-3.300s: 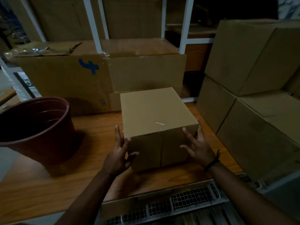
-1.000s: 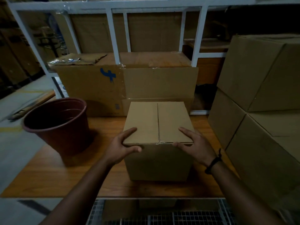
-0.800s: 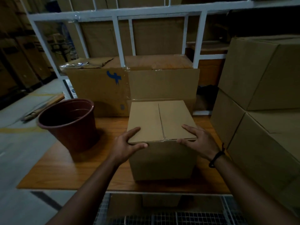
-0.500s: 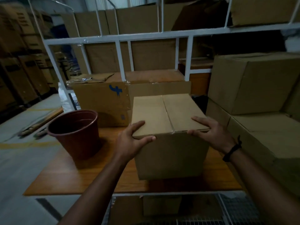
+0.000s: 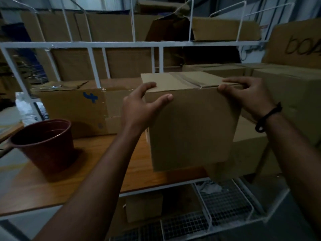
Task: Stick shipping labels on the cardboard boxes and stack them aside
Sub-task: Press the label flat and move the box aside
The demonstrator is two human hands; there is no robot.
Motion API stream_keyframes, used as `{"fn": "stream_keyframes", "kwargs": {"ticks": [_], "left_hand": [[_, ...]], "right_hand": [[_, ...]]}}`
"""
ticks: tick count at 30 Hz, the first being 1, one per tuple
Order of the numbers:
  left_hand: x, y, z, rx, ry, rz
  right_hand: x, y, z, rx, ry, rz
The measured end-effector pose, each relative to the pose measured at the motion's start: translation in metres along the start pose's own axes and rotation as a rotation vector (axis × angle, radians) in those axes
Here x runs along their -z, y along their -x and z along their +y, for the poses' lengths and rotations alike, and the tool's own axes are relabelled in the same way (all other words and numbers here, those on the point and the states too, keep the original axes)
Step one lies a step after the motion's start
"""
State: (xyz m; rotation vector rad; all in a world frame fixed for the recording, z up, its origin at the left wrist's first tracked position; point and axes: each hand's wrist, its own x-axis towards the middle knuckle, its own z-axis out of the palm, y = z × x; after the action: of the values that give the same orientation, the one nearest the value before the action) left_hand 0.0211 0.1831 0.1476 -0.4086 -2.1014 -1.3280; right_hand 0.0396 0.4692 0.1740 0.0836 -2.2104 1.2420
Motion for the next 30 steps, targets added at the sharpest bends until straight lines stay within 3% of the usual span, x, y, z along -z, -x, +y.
{"fn": "stream_keyframes", "kwargs": {"ticks": [13, 21, 26, 30], "left_hand": [[-0.205, -0.023, 0.06, -0.041, 0.18, -0.171], [-0.279, -0.044, 0.06, 0.01, 0.109, -0.137], [-0.292, -0.05, 0.06, 0.055, 0.025, -0.156], [-0.292, -0.05, 0.056, 0.079, 0.001, -0.219]], "right_hand": [[0.156, -0.07, 0.116, -0.057, 0.065, 0.114], [0.164, -0.124, 0.177, 0.121, 0.411, 0.024], [0.155, -0.135, 0.184, 0.214, 0.662, 0.082], [0.145, -0.126, 0.184, 0.263, 0.69, 0.191]]}}
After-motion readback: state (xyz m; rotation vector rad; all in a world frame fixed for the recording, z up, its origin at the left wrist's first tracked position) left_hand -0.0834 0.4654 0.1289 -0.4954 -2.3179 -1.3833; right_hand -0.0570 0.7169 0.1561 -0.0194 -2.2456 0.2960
